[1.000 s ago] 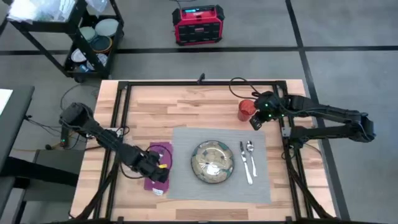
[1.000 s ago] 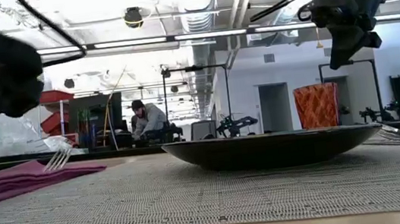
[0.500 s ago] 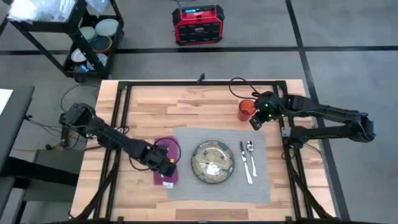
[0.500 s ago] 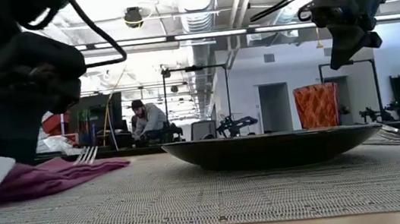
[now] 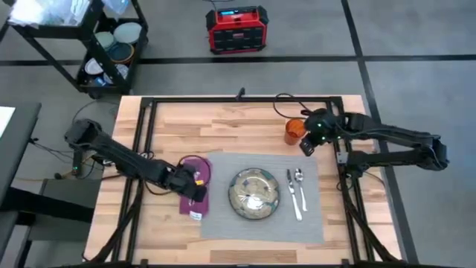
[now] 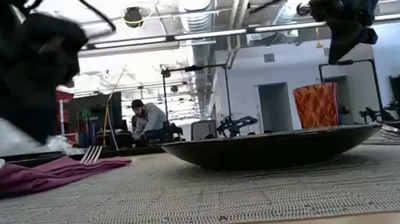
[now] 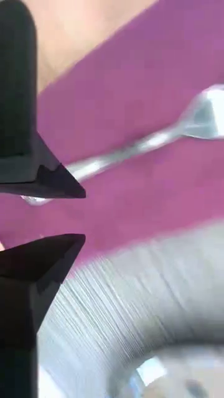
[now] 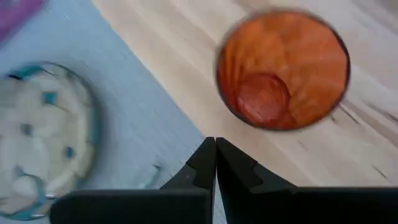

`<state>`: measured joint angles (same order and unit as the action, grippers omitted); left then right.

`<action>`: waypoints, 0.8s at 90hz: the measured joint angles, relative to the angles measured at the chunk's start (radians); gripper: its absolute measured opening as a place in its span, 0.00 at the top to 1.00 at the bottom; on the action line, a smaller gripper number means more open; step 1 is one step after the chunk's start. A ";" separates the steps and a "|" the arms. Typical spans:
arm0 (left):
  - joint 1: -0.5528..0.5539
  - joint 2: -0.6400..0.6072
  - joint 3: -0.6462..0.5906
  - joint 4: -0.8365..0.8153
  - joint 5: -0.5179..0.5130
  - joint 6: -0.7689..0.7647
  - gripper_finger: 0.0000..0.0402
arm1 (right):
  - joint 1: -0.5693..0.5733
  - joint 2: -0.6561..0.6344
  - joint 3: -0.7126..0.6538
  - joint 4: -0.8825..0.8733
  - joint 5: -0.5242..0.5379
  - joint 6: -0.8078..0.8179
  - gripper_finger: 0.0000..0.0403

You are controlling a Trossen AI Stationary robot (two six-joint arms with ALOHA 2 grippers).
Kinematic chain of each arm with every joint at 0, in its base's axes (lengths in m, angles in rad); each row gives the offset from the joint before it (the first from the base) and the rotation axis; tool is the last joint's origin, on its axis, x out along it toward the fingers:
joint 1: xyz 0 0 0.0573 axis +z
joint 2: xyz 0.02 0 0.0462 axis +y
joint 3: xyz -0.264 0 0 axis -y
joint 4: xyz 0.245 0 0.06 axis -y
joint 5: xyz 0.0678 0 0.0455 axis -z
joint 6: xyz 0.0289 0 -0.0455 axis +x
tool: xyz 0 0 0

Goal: Set table place
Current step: Return to Home Position

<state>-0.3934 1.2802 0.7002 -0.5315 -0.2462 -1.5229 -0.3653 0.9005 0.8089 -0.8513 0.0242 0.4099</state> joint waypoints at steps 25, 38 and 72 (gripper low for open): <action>0.042 -0.086 0.002 0.146 -0.129 0.148 0.79 | 0.068 -0.179 0.002 0.153 -0.024 0.024 1.00; 0.075 -0.083 -0.040 0.596 -0.179 0.534 0.79 | 0.171 -0.322 -0.110 0.377 -0.036 0.011 1.00; 0.244 -0.094 -0.088 0.818 -0.161 0.535 0.79 | 0.234 -0.618 -0.268 0.544 0.066 0.289 1.00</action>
<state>-0.1490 1.1862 0.6121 0.2865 -0.4074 -0.9880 -0.1310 0.2821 0.5407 -0.3073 0.0906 0.6994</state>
